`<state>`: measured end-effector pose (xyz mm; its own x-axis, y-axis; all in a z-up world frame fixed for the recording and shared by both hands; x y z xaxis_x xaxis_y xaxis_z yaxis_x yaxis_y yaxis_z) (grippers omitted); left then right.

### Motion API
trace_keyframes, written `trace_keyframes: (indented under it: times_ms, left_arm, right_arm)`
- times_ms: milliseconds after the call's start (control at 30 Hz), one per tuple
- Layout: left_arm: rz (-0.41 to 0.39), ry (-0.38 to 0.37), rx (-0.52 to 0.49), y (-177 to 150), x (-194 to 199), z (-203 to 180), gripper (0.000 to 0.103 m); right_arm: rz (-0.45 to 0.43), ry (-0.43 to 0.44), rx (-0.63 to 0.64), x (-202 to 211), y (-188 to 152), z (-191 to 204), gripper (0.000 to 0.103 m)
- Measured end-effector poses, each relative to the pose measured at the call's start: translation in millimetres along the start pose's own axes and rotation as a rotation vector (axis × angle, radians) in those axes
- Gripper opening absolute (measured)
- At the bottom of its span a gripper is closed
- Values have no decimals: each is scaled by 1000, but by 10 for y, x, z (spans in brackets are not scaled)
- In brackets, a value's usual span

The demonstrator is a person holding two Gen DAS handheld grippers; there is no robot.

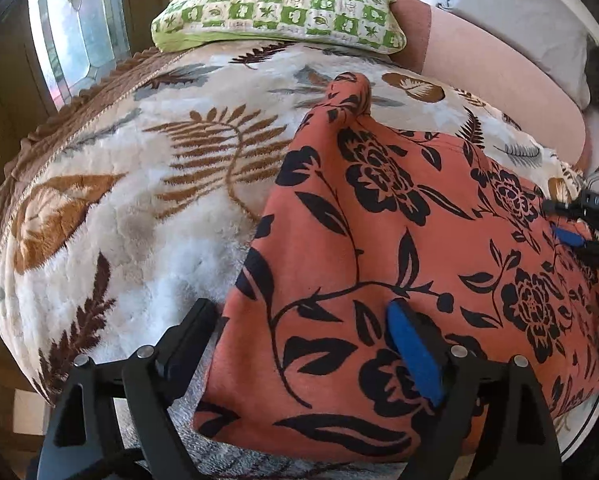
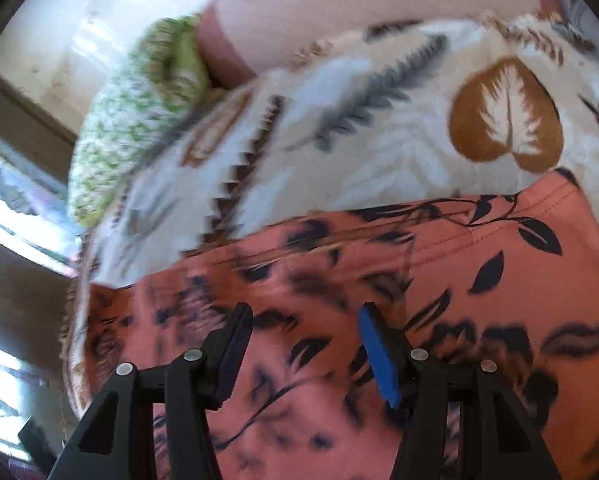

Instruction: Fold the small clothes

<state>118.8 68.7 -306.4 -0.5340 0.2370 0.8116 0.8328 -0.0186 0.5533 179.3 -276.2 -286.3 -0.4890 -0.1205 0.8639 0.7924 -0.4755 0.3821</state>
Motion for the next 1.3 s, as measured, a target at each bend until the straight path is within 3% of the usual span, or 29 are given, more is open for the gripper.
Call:
trace_keyframes:
  times_ms: [67, 167, 267, 467, 600, 733, 800, 1100, 1300]
  left_arm:
    - [-4, 7, -7, -2, -4, -8, 89]
    - [-10, 15, -14, -3, -4, -14, 90]
    - [-20, 44, -40, -4, 20, -43, 90]
    - [-26, 87, -78, -10, 86, -82, 89]
    - [-54, 117, -86, -13, 202, -77, 89]
    - [-88, 151, -119, -1, 356, -96, 89]
    - [-121, 163, -135, 31, 474, -103, 89]
    - [-255, 164, -159, 250, 978, -147, 89]
    - [-302, 160, -158, 308, 1220, -152, 89]
  right_arm:
    - [-31, 29, -16, 21, 83, -96, 57]
    - [-94, -89, -70, 166, 162, -403, 57]
    - [-97, -86, -90, 338, 69, -551, 58]
    - [-166, -47, 65, 841, -385, -337, 59]
    - [-138, 3, 154, 964, -837, -168, 59]
    - [-70, -30, 182, 818, -1148, -296, 59]
    - [-104, -10, 168, 893, -1177, -384, 59]
    - [-109, -36, 73, 1141, -1173, -732, 59]
    - [-117, -92, 116, 1106, -1221, -660, 59]
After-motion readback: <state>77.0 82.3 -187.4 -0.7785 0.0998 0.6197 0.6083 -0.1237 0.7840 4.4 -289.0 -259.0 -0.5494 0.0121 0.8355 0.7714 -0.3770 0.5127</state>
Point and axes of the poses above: each gripper's, at about its wrist camera, not at the fingertips, and x roughly against the way its jaws point, z to its left, y to its top, the point moved 6 cm from there along -x, roughly the way its jaws point, and after that the axes turned 8 degrees about -y, right-handed, at the moved point
